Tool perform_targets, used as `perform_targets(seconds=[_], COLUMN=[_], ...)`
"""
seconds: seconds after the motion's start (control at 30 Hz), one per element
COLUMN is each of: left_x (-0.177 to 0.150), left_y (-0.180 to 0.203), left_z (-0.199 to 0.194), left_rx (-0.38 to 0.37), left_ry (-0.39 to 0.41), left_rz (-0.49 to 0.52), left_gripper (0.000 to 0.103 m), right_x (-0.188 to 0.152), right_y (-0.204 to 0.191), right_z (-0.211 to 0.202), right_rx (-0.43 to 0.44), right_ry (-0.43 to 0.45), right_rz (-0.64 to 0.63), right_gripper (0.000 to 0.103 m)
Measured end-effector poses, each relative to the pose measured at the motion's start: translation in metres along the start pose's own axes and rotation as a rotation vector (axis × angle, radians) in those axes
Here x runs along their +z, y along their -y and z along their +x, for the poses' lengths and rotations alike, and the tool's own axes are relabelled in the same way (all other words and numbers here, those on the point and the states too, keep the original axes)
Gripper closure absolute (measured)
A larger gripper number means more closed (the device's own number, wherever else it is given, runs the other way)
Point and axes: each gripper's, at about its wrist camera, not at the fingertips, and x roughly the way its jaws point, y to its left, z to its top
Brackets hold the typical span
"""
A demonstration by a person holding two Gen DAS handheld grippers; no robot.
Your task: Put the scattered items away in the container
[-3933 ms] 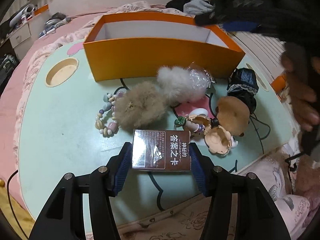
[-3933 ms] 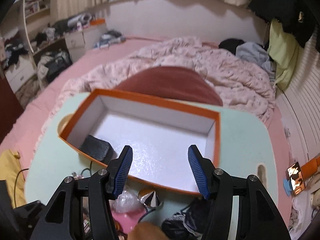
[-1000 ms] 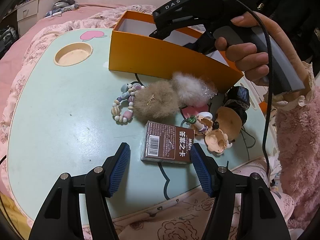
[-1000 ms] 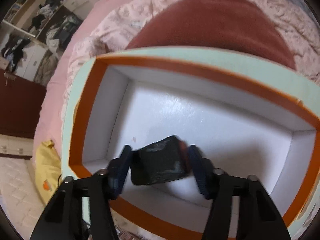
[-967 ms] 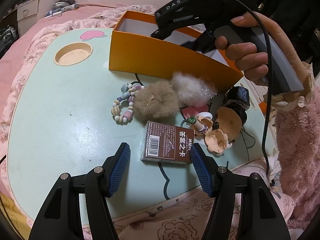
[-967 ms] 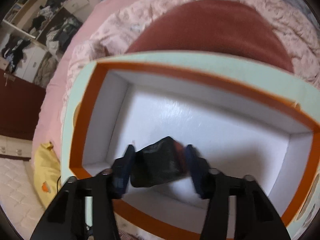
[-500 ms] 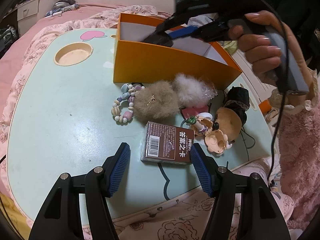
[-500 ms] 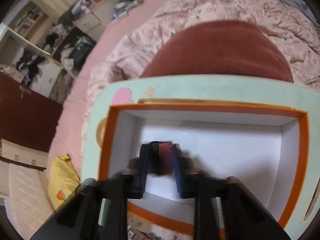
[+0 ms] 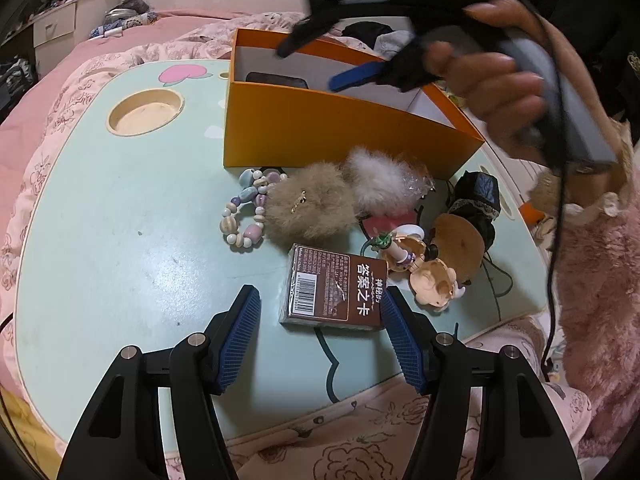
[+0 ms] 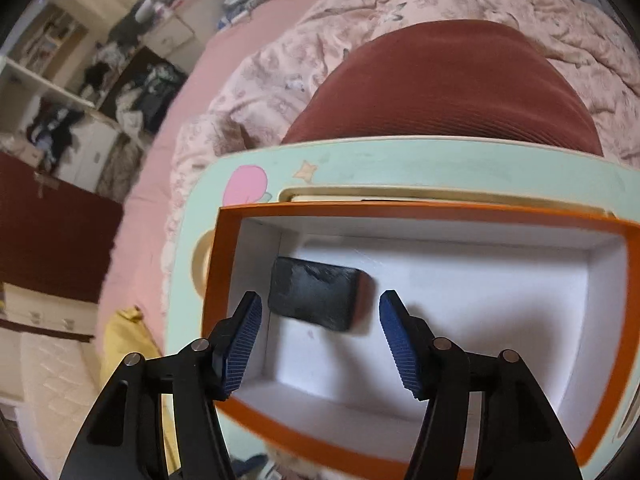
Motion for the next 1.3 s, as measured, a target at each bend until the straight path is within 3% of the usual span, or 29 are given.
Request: perform_targets(seconds=[0.17, 0.33, 0.5, 0.63, 0.8, 0.9, 1.1, 1.3], left_x=[0.000, -0.001, -0.002, -0.004, -0.002, -0.001, 0.003, 0.002], left_y=[-0.002, -0.002, -0.002, -0.003, -0.005, -0.004, -0.004, 0.004], left_z=[-0.001, -0.001, -0.001, -0.002, -0.007, -0.011, -0.011, -0.011], left_rx=[-0.011, -0.010, -0.015, -0.023, -0.046, -0.054, -0.056, -0.039], left_ry=[0.001, -0.001, 0.002, 0.004, 0.035, 0.051, 0.058, 0.050], left_rz=[-0.010, -0.008, -0.013, -0.023, -0.042, -0.044, -0.058, -0.029], left_gripper=[0.039, 0.039, 0.039, 0.039, 0.039, 0.039, 0.039, 0.039], right_x=[0.007, 0.006, 0.004, -0.001, -0.047, -0.093, -0.157, -0.161], right_y=[-0.027, -0.030, -0.018, -0.006, -0.009, -0.005, 0.021, 0.034], right_z=[0.026, 0.041, 0.028, -0.015, -0.095, -0.118, -0.086, -0.052], right_rx=[-0.115, -0.198, -0.213, -0.132, -0.072, -0.008, -0.027, -0.095], right_ry=[-0.032, -0.051, -0.012, 0.084, 0.220, 0.210, 0.115, 0.114], right_rz=[-0.082, -0.117, -0.129, -0.099, -0.193, -0.237, -0.228, -0.186], right_gripper=[0.041, 0.041, 0.041, 0.041, 0.041, 0.041, 0.041, 0.041])
